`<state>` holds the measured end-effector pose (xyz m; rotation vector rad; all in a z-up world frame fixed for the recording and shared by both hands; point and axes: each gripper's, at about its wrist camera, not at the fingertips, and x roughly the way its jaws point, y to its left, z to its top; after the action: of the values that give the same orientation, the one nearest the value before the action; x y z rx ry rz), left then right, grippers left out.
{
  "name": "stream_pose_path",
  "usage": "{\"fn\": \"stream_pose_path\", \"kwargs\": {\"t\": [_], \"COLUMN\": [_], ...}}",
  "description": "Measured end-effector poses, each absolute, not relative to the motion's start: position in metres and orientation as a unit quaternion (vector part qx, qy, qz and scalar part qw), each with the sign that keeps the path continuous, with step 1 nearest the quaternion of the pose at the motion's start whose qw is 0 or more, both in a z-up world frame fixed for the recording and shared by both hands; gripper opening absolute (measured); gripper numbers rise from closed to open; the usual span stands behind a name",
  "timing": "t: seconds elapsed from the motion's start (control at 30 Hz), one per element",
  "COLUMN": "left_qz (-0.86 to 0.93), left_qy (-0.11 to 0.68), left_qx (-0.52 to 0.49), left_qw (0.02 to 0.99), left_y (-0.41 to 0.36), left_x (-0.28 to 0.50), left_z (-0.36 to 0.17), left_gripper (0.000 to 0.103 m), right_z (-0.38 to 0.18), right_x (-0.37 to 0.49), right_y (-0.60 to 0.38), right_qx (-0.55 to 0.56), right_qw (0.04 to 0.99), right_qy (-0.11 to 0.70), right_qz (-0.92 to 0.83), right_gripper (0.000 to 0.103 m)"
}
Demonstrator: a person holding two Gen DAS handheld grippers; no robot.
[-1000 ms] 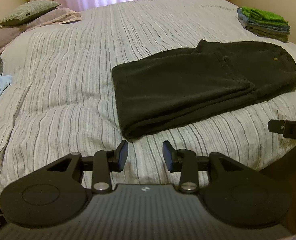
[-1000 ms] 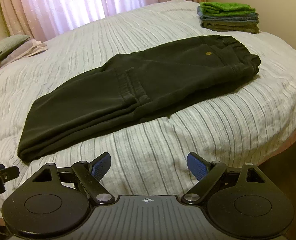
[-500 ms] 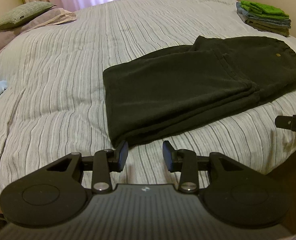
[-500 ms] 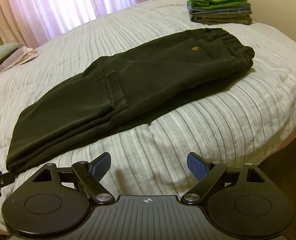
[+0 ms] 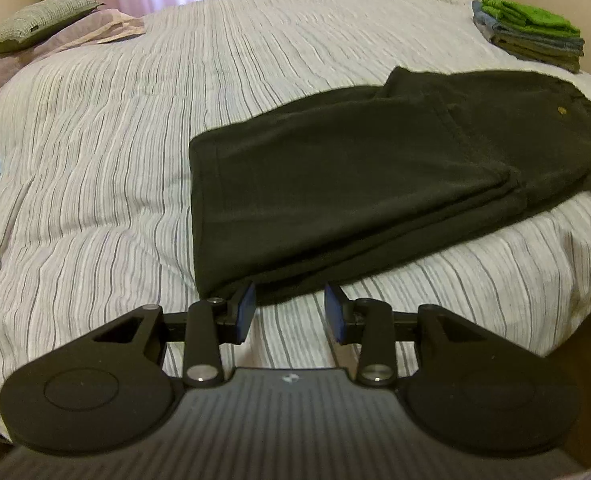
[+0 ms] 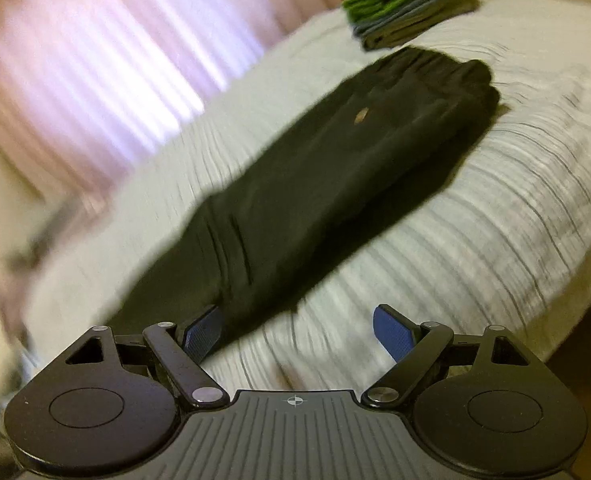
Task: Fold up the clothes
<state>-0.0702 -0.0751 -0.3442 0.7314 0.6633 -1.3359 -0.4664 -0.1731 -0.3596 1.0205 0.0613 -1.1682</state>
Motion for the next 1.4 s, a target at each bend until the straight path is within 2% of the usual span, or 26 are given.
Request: {"fn": "stream_pose_path", "kwargs": {"t": [0.2, 0.27, 0.33, 0.37, 0.4, 0.63, 0.67, 0.7, 0.83, 0.9, 0.97, 1.03, 1.1, 1.4], "left_qz": [-0.603, -0.605, -0.606, -0.607, -0.606, -0.606, -0.606, -0.606, -0.607, -0.605, -0.604, -0.604, -0.604, -0.616], "left_qy": [0.294, 0.294, 0.293, 0.293, 0.294, 0.3, 0.3, 0.299, 0.298, 0.303, 0.306, 0.307, 0.309, 0.345], "left_qx": [0.303, 0.298, 0.293, 0.292, 0.292, 0.284, 0.284, 0.283, 0.277, 0.276, 0.273, 0.271, 0.267, 0.227], "left_qw": [0.677, 0.678, 0.678, 0.679, 0.679, 0.68, 0.68, 0.681, 0.682, 0.682, 0.683, 0.684, 0.684, 0.671], "left_y": [-0.084, -0.088, -0.092, -0.094, -0.097, -0.108, -0.109, -0.11, -0.114, -0.117, -0.118, -0.118, -0.118, -0.112], "left_x": [-0.065, -0.064, -0.064, -0.064, -0.065, -0.067, -0.067, -0.068, -0.068, -0.067, -0.065, -0.062, -0.06, -0.048], "left_z": [-0.34, -0.34, -0.34, -0.34, -0.34, -0.345, -0.345, -0.346, -0.347, -0.348, -0.349, -0.348, -0.349, -0.35], "left_gripper": [0.033, 0.033, 0.033, 0.033, 0.033, 0.032, 0.032, 0.032, 0.032, 0.032, 0.033, 0.033, 0.032, 0.032], "right_z": [-0.376, -0.387, -0.399, -0.404, -0.409, -0.405, -0.406, -0.403, -0.394, -0.414, -0.427, -0.425, -0.424, -0.443], "right_x": [-0.538, -0.56, -0.577, -0.585, -0.59, -0.599, -0.596, -0.593, -0.584, -0.587, -0.595, -0.599, -0.6, -0.604], "right_y": [-0.197, -0.207, -0.216, -0.22, -0.224, -0.244, -0.245, -0.246, -0.24, -0.247, -0.244, -0.237, -0.238, -0.259], "right_qx": [0.526, 0.548, 0.574, 0.586, 0.591, 0.569, 0.563, 0.549, 0.496, 0.541, 0.573, 0.581, 0.582, 0.584], "right_qw": [0.657, 0.628, 0.598, 0.585, 0.575, 0.592, 0.597, 0.609, 0.647, 0.61, 0.591, 0.584, 0.586, 0.598], "right_qy": [-0.138, -0.18, -0.209, -0.22, -0.225, -0.21, -0.206, -0.198, -0.181, -0.162, -0.19, -0.205, -0.208, -0.239], "right_qz": [-0.523, -0.522, -0.518, -0.516, -0.518, -0.531, -0.533, -0.538, -0.55, -0.556, -0.535, -0.528, -0.524, -0.493], "right_gripper": [0.085, 0.063, 0.053, 0.045, 0.028, 0.026, 0.014, 0.009, 0.009, 0.009, 0.011, 0.044, 0.053, 0.053]}}
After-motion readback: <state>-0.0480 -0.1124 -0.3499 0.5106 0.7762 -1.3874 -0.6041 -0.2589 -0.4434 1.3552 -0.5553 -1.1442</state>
